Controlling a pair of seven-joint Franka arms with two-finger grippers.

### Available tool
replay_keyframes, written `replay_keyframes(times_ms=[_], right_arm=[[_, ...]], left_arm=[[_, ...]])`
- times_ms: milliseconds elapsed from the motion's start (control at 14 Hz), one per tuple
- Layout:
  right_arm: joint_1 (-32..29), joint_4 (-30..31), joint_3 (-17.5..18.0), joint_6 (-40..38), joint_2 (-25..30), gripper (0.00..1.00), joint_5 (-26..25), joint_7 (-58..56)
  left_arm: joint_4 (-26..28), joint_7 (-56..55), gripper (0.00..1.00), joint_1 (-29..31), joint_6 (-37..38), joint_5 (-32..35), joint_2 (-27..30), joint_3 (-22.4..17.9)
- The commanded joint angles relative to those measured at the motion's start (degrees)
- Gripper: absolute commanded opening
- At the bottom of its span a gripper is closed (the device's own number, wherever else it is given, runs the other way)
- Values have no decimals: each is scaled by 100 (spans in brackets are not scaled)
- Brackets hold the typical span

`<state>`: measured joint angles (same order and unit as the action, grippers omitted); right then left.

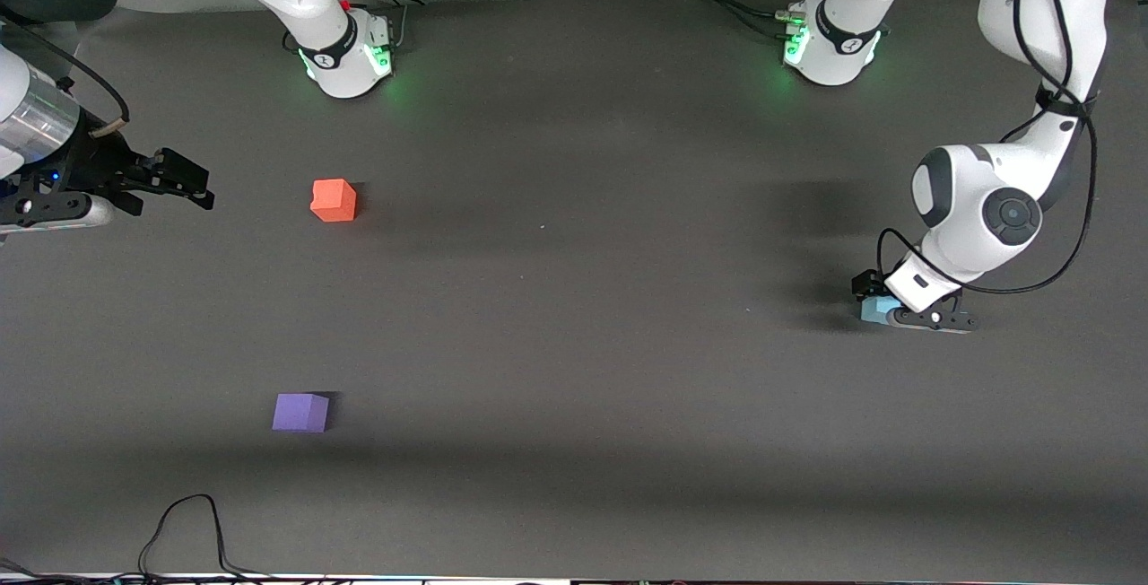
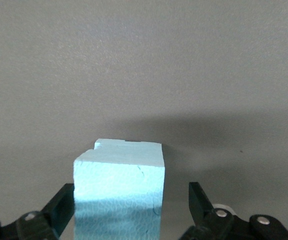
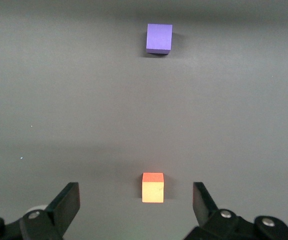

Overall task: Place blue block between orange and purple blocks
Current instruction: 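Carry the light blue block with the left gripper toward the table middle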

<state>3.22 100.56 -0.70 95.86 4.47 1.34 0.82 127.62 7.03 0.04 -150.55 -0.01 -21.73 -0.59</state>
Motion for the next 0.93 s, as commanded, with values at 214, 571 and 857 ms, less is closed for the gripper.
replay_keyframes(times_ms=[214, 571, 857], right_arm=[[29, 122, -45, 30, 142, 100, 112, 111], [-6, 122, -36, 91, 125, 100, 112, 111], [29, 140, -36, 100, 134, 100, 112, 111]], left_arm=[[-36, 36, 60, -12, 44, 54, 2, -12], [-149, 9, 46, -12, 210, 54, 107, -20], [-956, -200, 47, -91, 2087, 45, 792, -3]])
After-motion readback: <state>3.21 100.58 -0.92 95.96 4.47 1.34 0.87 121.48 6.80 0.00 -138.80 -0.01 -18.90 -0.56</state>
